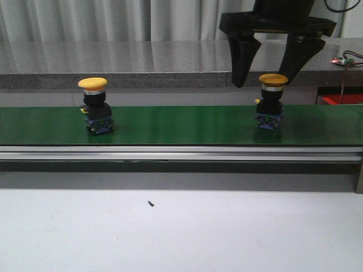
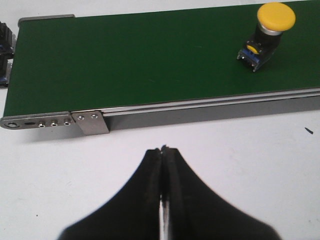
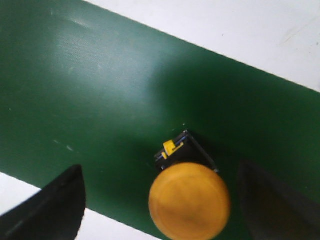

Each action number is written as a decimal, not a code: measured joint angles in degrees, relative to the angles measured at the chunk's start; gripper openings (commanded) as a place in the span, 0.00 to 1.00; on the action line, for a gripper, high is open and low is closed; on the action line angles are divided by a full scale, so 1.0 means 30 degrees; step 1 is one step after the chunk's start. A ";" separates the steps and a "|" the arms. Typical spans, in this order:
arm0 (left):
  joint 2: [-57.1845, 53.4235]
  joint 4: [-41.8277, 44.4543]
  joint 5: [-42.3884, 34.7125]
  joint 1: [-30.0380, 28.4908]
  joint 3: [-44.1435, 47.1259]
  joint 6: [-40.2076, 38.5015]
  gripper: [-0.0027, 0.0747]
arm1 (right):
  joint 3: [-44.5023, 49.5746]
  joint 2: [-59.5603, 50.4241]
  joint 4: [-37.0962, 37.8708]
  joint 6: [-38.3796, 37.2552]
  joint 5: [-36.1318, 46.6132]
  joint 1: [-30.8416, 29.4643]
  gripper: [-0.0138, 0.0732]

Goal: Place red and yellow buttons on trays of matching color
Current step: 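Lower the right gripper onto the first yellow button on the belt, then carry the yellow button into the yellow tray and open the right gripper, then lower the right gripper onto the second yellow button and grasp it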

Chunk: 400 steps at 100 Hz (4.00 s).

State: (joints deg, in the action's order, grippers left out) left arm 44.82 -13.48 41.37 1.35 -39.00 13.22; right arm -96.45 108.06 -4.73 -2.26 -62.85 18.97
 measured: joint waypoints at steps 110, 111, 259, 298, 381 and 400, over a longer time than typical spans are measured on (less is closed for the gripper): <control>0.0000 0.0000 0.0000 0.0000 0.0000 0.0000 0.01 | -0.0031 -0.1235 0.0970 -0.0195 -0.1961 -0.1971 0.49; 0.0000 0.0000 0.0000 0.0000 0.0000 0.0000 0.01 | -0.0031 -0.1278 0.1009 -0.0195 -0.2041 -0.2014 0.49; 0.0000 0.0000 0.0000 0.0000 0.0000 0.0000 0.01 | 0.8531 -0.2839 0.0593 -0.0229 0.5363 -1.2473 0.49; 0.0000 0.0000 0.0000 0.0000 0.0000 0.0000 0.01 | 0.8531 -0.1481 0.0580 -0.0434 0.5965 -1.2473 0.76; 0.0000 0.0000 0.0000 0.0000 0.0000 0.0027 0.01 | 0.8531 -0.6546 0.0580 -0.0474 0.4416 -1.1225 0.83; 0.0000 0.0000 0.0000 0.0000 0.0000 0.0027 0.01 | 0.8531 -0.7401 0.0504 -0.0511 0.3959 -0.9785 0.83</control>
State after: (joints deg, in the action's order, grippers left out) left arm 44.82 -13.48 41.37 1.35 -39.00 13.30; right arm -70.86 85.85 -3.21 -3.79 -50.97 -10.39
